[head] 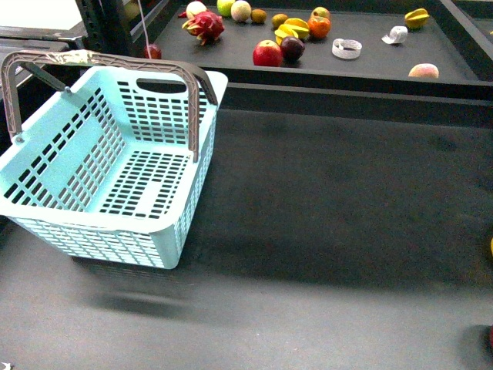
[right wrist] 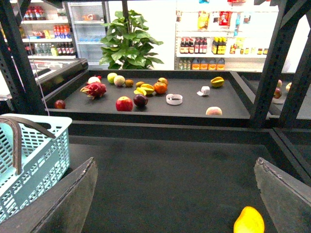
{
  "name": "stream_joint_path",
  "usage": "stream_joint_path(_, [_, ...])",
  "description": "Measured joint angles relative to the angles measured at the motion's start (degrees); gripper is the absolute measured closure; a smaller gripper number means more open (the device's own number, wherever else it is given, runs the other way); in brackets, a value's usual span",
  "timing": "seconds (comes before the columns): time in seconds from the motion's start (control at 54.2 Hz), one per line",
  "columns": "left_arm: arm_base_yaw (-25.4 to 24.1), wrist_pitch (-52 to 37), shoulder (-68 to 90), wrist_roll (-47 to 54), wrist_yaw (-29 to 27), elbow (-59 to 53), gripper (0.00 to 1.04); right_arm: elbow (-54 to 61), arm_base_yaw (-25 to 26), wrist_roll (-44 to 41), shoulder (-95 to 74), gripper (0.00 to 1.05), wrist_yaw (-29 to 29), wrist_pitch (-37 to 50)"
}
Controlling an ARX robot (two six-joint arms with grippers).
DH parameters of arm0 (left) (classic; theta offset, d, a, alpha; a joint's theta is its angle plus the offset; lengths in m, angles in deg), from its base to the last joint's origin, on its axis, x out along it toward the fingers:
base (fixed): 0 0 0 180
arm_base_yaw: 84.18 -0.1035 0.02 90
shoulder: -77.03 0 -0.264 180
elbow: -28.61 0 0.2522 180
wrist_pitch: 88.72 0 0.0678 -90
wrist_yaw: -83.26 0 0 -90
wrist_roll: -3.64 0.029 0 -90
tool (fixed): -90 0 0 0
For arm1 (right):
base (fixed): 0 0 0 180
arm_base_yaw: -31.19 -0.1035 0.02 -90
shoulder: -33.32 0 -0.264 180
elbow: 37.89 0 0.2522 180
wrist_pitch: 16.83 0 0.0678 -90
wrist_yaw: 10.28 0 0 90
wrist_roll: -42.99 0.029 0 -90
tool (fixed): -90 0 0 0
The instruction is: Pick mango with right arm and hold basket with left
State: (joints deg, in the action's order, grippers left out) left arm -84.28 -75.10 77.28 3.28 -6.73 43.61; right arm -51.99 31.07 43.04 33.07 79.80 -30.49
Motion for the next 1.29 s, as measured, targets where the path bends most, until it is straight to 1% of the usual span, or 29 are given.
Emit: stream_joint_path(1.291, [0.0,0.0,0.0,0.0,0.0,0.0,0.08,0.0,0.0,0.0,0.0,0.08,0.0,0.0])
